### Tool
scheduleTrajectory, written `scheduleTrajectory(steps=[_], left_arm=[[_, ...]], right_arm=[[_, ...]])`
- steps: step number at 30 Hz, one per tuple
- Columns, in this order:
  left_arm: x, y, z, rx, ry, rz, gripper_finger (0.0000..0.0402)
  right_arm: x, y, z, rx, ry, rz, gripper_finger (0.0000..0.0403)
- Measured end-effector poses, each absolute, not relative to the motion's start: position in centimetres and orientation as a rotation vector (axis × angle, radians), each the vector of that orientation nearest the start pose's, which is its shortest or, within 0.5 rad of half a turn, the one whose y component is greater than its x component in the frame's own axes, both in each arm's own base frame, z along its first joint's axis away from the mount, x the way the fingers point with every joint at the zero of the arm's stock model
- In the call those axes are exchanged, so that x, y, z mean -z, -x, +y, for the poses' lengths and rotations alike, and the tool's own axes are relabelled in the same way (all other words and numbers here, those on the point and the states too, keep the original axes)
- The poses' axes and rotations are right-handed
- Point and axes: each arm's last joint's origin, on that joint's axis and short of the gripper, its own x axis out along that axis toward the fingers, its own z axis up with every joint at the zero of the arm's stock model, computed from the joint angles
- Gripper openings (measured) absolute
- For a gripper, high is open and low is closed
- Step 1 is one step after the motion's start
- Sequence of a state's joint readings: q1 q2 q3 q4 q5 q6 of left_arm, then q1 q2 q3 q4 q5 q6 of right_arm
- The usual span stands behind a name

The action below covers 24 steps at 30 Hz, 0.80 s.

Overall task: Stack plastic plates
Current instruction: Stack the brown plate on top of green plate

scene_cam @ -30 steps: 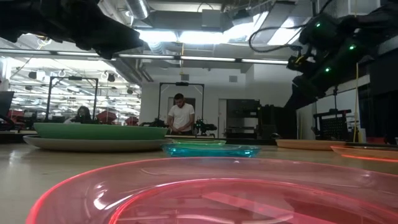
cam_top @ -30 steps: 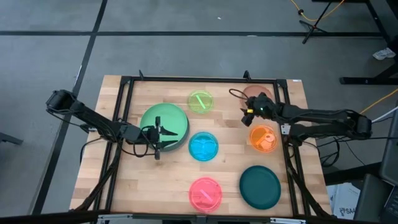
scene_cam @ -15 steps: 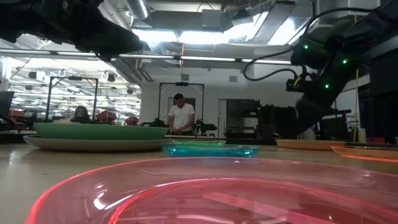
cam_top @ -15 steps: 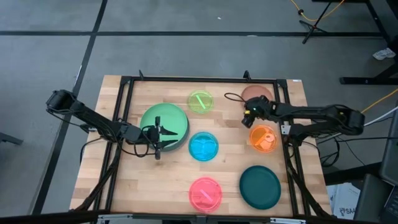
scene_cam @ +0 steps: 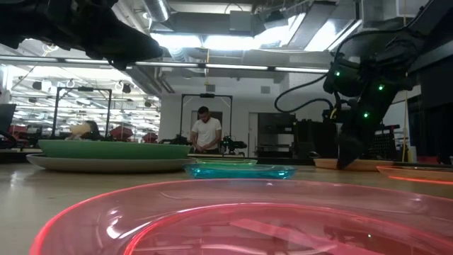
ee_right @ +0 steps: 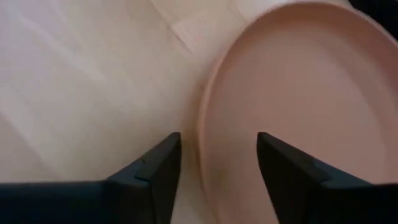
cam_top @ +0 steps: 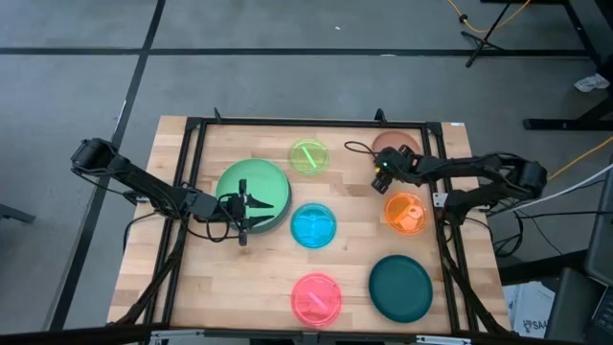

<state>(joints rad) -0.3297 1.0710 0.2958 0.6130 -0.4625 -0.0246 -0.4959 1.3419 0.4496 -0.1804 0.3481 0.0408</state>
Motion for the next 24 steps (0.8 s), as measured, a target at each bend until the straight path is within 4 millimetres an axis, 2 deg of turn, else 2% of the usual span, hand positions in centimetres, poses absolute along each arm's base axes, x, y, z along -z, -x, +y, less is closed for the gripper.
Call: scheduleTrajectory(steps=[5, 14, 16, 19, 24], left_arm=[[-19.1, -19.6, -5.3, -0.134, -0.038, 0.148, 0.0124], [-19.1, -19.6, -5.3, -0.135, -0.039, 0.148, 0.0124], [-19.2, -19.6, -5.3, -0.135, -0.038, 0.148, 0.0124], [-19.2, -19.6, -5.3, -0.135, -0.038, 0.148, 0.0124], [-19.2, -19.6, -5.3, -0.136, -0.030, 0.147, 0.0124]], right_arm=[[-11.9, -17.5, -11.3, 0.764, -0.136, 1.107, 0.0133], [-11.9, -17.6, -11.2, 0.697, -0.084, 1.121, 0.0016], [-11.9, -17.7, -11.3, 0.689, -0.073, 1.121, 0.0005], [-11.9, -17.8, -11.0, 0.675, -0.046, 1.124, 0.0011], [-12.2, -18.9, -9.0, 0.589, 0.077, 1.128, 0.0003]])
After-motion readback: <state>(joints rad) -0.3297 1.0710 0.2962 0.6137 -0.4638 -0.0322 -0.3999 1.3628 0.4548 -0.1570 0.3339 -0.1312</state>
